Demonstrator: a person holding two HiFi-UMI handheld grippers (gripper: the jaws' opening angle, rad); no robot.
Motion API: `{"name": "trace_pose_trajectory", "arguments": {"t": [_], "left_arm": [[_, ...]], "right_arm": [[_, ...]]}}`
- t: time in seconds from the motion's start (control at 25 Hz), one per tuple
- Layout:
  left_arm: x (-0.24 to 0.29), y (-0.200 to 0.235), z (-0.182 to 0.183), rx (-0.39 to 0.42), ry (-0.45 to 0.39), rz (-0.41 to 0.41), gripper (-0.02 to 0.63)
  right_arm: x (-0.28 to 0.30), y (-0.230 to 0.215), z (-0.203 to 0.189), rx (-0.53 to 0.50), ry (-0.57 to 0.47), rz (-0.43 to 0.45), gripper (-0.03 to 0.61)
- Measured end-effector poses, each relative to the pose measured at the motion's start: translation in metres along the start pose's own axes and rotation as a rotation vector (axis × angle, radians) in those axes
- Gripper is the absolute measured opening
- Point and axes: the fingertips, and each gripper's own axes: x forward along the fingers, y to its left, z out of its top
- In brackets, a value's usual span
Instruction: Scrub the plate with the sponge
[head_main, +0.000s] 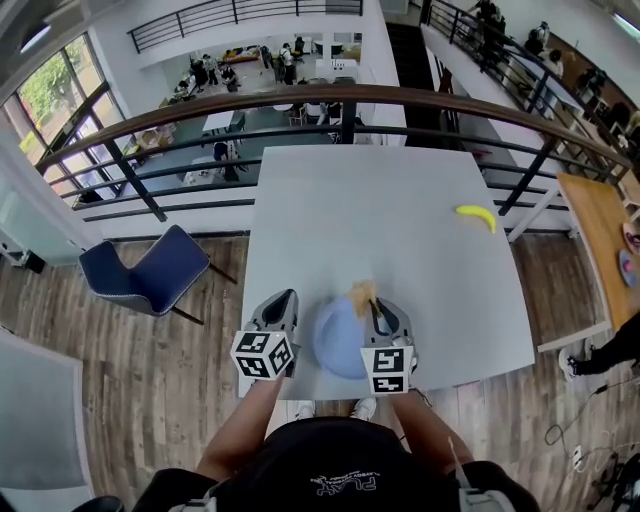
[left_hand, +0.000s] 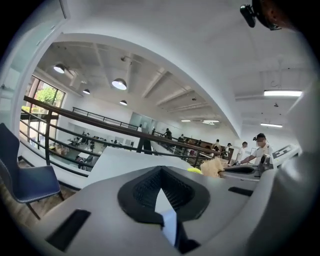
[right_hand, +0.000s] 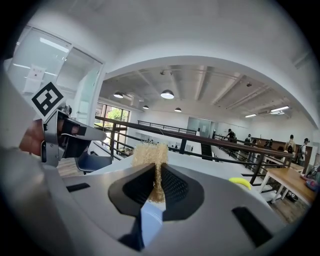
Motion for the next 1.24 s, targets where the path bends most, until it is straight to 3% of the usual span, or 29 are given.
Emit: {"name": "trace_pose_trajectory", "arguments": {"t": [0.36,1.24], "left_arm": [[-0.003,-0.024,0.029,0.126,-0.051,-0.081,0.014],[0.009,-0.036,0.038,0.132,-0.072,-0.141,0.013]], "right_arm": [[-0.01,0.005,0.018,-0.027,-0.014,-0.028,0.04],[-0.007,-0.018,0.043,-0.018,-0.072,-0.082,0.04]]}}
